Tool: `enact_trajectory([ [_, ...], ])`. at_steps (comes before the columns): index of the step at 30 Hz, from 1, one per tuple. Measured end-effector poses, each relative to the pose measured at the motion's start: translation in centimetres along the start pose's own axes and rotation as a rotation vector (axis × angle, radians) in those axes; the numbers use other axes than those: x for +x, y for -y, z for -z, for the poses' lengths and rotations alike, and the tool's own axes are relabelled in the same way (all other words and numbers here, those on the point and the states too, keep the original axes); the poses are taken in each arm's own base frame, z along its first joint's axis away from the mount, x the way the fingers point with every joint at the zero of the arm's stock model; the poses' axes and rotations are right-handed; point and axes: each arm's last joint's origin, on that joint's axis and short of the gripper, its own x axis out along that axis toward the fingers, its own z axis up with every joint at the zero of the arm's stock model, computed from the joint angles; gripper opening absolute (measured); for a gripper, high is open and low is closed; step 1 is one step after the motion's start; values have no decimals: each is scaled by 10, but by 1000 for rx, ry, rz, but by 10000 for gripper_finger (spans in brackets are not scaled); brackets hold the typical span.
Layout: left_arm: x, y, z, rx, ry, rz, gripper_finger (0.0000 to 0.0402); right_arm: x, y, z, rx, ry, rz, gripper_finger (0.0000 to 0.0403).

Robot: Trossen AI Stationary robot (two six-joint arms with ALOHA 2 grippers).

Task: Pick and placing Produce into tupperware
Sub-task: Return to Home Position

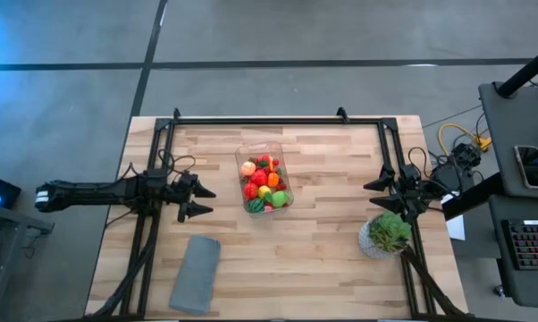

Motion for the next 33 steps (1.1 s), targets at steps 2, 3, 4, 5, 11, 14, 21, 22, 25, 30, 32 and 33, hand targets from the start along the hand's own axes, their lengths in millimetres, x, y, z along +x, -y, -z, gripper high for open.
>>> enact_trajectory([
  [2,0,0,0,0,0,0,314,0,0,0,0,0,0,243],
  [3,0,0,0,0,0,0,314,0,0,0,0,0,0,244],
  [4,0,0,0,0,0,-1,314,0,0,0,0,0,0,245],
  [5,0,0,0,0,0,0,314,0,0,0,0,0,0,246],
  [11,0,0,0,0,0,0,314,0,0,0,0,0,0,249],
  [14,0,0,0,0,0,0,314,0,0,0,0,0,0,246],
  [21,0,0,0,0,0,0,314,0,0,0,0,0,0,247],
  [22,0,0,0,0,0,0,314,0,0,0,0,0,0,247],
  [25,0,0,0,0,1,0,314,0,0,0,0,0,0,244],
  [30,0,0,0,0,1,0,314,0,0,0,0,0,0,242],
  [32,0,0,0,0,1,0,314,0,0,0,0,0,0,244],
  [33,0,0,0,0,1,0,314,0,0,0,0,0,0,245],
])
